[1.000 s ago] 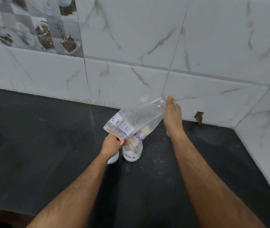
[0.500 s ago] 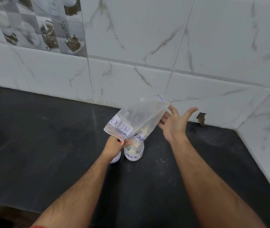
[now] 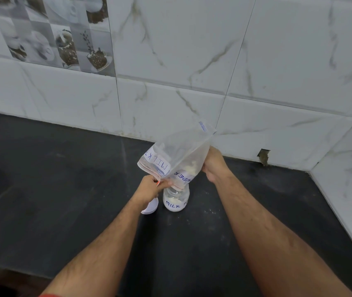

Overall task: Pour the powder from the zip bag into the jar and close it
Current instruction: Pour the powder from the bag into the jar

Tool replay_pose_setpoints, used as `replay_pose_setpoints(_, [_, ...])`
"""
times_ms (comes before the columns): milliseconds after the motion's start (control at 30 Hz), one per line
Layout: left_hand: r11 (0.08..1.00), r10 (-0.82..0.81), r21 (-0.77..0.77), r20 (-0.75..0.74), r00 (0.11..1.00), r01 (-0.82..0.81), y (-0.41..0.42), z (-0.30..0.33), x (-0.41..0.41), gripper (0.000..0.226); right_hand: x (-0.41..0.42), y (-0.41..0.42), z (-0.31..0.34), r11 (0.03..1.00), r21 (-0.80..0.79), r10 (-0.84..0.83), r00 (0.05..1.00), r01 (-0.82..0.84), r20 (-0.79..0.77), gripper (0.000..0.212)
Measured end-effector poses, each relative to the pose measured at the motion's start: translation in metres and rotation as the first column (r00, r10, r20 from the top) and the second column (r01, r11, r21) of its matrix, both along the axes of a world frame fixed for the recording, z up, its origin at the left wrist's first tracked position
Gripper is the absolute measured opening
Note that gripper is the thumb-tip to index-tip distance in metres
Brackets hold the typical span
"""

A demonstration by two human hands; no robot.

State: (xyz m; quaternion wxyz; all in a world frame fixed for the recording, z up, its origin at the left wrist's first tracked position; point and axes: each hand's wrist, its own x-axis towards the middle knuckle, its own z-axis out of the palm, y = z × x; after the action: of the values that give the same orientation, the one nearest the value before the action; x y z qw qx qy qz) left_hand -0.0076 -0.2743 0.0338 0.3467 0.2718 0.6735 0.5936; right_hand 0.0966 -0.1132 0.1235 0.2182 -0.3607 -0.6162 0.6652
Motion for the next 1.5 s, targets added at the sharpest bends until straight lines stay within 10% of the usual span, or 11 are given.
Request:
replay_pose_setpoints(467, [0.998, 0.056, -0.024, 0.192, 0.980, -0.053, -0.001, -0.011, 0.000, 0.026, -0.005, -0.006, 0.004, 0.989, 0.141, -0.030, 0.999, 0.034, -0.027, 0.015])
replay_pose_setpoints(600, [0.996, 0.086, -0.020, 0.197, 0.977, -0.084, 0.002, -0.012, 0.001, 0.017, -0.002, -0.014, -0.006, 0.962, 0.071, 0.265, 0.964, -0.263, -0.019, 0.041])
replay_pose_setpoints(800, [0.989, 0.146, -0.019, 0.224, 0.963, -0.146, 0.007, -0.013, 0.004, 0.027, 0.006, -0.027, -0.018, 0.971, -0.167, 0.125, 0.960, -0.170, -0.252, 0.099])
replay_pose_setpoints(1500, [0.984, 0.163, 0.042, 0.167, 0.972, -0.172, 0.009, -0.010, 0.006, 0.003, 0.011, -0.040, -0.013, 0.984, -0.109, 0.114, 0.964, -0.143, -0.242, 0.079])
